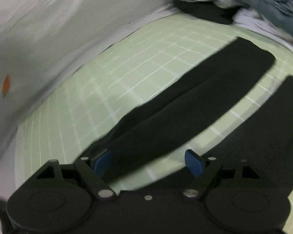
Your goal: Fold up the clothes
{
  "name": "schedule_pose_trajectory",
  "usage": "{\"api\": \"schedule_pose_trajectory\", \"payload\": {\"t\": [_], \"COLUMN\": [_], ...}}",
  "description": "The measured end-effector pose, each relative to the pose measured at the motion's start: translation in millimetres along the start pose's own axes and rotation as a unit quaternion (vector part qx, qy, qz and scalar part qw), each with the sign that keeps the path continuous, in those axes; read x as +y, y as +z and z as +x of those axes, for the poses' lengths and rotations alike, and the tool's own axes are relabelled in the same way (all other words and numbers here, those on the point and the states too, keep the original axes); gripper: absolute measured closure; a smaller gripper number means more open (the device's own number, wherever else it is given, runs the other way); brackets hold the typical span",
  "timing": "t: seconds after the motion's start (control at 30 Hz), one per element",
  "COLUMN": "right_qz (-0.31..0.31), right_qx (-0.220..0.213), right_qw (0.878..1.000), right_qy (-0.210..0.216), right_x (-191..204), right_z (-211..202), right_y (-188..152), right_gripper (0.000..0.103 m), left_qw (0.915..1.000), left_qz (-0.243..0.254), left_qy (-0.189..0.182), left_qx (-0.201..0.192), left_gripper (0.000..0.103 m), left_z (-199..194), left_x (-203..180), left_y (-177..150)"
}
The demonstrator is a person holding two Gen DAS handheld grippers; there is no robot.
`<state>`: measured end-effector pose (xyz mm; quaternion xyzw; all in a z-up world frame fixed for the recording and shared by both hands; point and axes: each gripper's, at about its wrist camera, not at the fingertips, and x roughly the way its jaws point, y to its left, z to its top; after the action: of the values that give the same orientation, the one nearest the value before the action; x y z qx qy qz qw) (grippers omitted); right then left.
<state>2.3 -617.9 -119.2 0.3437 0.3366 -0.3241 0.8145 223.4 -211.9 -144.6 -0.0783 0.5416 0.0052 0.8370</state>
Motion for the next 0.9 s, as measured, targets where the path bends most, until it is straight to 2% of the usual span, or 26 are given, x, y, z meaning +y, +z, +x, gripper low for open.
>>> {"api": "schedule_pose_trajectory", "payload": {"t": [0.13,0.23,0.27,0.3,0.33,0.37,0.4,0.47,0.53,0.6,0.7,0.77,0.83,0.87,0.9], "right_qz": [0.048,0.061,0.060,0.059,0.059,0.068,0.087,0.110,0.088,0.061,-0.019,-0.082,-0.115,-0.131,-0.151], "right_qx": [-0.015,-0.021,-0.021,-0.021,-0.021,-0.021,-0.021,-0.026,-0.048,-0.070,-0.106,-0.121,-0.141,-0.148,-0.138], "right_qw": [0.998,0.995,0.995,0.995,0.995,0.994,0.993,0.992,0.993,0.994,0.993,0.989,0.983,0.980,0.979], "right_qy": [-0.044,-0.075,-0.079,-0.081,-0.083,-0.080,-0.072,-0.060,-0.060,-0.058,-0.042,-0.030,-0.016,-0.011,-0.006], "right_x": [-9.8,-11.9,-12.6,-14.1,-15.6,-19.7,-26.6,-35.0,-26.6,-15.3,21.6,53.6,78.9,92.2,104.2], "right_z": [7.8,12.5,13.5,14.3,15.1,15.2,14.6,11.6,3.6,-3.5,-1.7,14.4,35.7,49.4,63.6], "right_y": [13.4,21.5,23.6,25.7,27.8,30.3,33.2,39.4,46.9,55.8,83.7,106.8,127.2,135.9,143.8], "right_gripper": [0.025,0.037,0.048,0.065,0.075,0.097,0.099,0.100,0.100,0.100,0.100,0.100,0.100,0.098,0.092], "left_qw": [0.9996,0.9993,0.9993,0.9993,0.9992,0.9992,0.9991,0.9987,0.9985,0.9986,0.9984,0.9977,0.9961,0.9945,0.9926], "left_qz": [-0.016,-0.033,-0.035,-0.036,-0.038,-0.039,-0.041,-0.047,-0.044,-0.036,-0.026,-0.029,-0.043,-0.058,-0.073], "left_qy": [0.009,0.007,0.007,0.008,0.008,0.008,0.005,-0.013,-0.013,-0.003,0.006,0.014,0.024,0.038,0.053], "left_qx": [-0.021,-0.015,-0.011,-0.009,-0.007,-0.004,-0.005,-0.017,-0.028,-0.038,-0.049,-0.059,-0.074,-0.078,-0.082], "left_gripper": [0.007,0.008,0.009,0.012,0.014,0.016,0.023,0.046,0.086,0.090,0.092,0.092,0.092,0.091,0.091], "left_z": [0.6,7.1,10.5,13.9,17.3,20.6,22.6,20.9,18.6,17.0,16.1,14.3,10.1,9.9,9.7], "left_x": [3.3,8.3,8.5,7.9,7.2,6.5,5.9,4.3,-1.5,-8.6,-12.9,-11.1,-6.3,-2.0,2.3], "left_y": [9.5,15.1,15.5,15.7,15.9,16.0,15.6,15.1,16.5,19.0,26.2,34.2,42.6,46.7,50.8]}}
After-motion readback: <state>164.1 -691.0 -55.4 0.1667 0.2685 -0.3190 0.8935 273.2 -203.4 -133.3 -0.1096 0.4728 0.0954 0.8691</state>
